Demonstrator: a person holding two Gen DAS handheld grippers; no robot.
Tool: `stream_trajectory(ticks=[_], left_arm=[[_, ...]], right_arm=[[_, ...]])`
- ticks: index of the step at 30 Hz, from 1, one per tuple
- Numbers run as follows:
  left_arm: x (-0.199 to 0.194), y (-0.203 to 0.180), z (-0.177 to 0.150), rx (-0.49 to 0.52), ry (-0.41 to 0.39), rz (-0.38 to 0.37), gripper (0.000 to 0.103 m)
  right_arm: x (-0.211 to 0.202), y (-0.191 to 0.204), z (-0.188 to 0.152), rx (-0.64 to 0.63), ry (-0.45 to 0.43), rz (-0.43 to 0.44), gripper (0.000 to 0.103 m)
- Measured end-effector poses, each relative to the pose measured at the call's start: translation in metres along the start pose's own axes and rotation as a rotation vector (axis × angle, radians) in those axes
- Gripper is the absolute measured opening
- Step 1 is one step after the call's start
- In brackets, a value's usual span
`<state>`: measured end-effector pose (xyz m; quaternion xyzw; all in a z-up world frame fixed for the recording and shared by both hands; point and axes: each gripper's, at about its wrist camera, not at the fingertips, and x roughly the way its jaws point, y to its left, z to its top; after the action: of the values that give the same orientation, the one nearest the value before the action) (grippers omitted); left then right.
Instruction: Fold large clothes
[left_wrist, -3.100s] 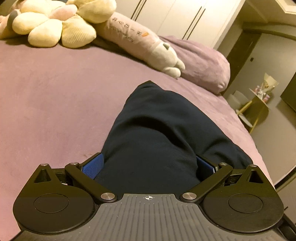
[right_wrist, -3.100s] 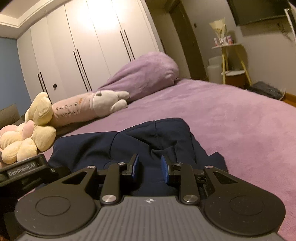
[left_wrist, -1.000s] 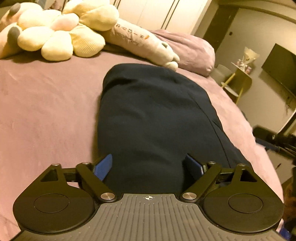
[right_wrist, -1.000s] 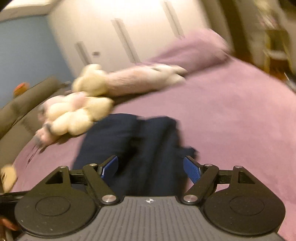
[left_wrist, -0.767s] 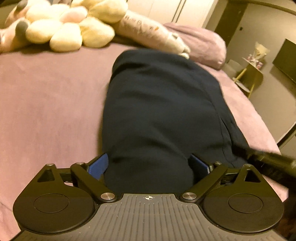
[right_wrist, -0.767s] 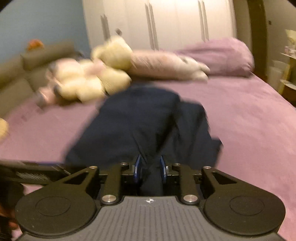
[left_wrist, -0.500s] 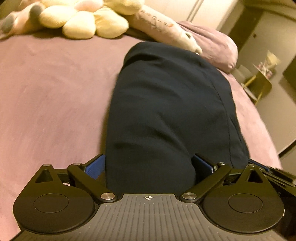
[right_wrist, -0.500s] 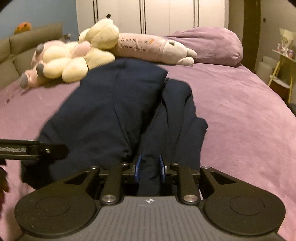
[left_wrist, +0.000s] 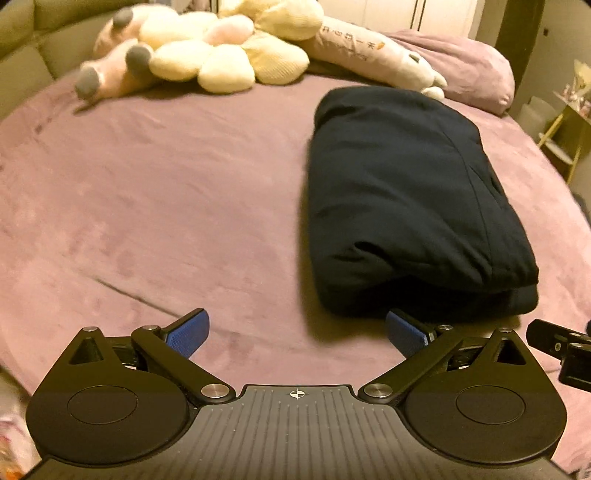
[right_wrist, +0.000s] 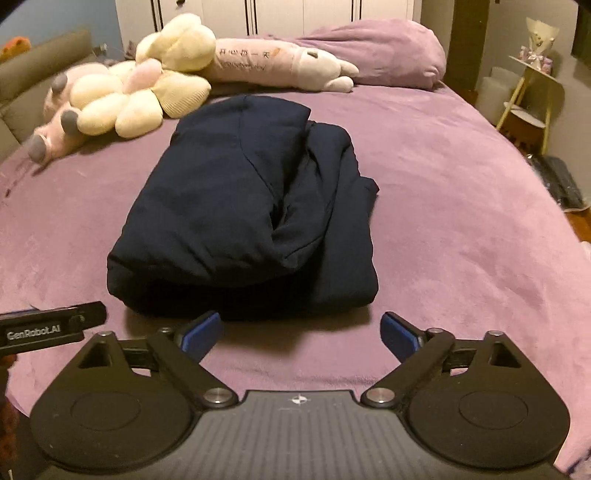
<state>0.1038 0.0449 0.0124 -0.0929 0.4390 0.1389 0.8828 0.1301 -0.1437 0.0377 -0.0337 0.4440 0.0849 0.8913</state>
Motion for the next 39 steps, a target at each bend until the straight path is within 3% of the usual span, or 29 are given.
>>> stream_trajectory(ticks=[4, 39], left_arm=[[-0.015, -0.007, 0.005, 0.061, -0.053, 0.051, 0.103], [-0.024, -0.014, 0.005, 0.131, -0.045, 0.042, 0.103]], right_arm=[[-0.002, 0.013, 0.004, -0.012, 0.05, -0.034, 0.099], [-0.015, 0.017, 0.012, 0.064, 0.064, -0.063, 0.102]])
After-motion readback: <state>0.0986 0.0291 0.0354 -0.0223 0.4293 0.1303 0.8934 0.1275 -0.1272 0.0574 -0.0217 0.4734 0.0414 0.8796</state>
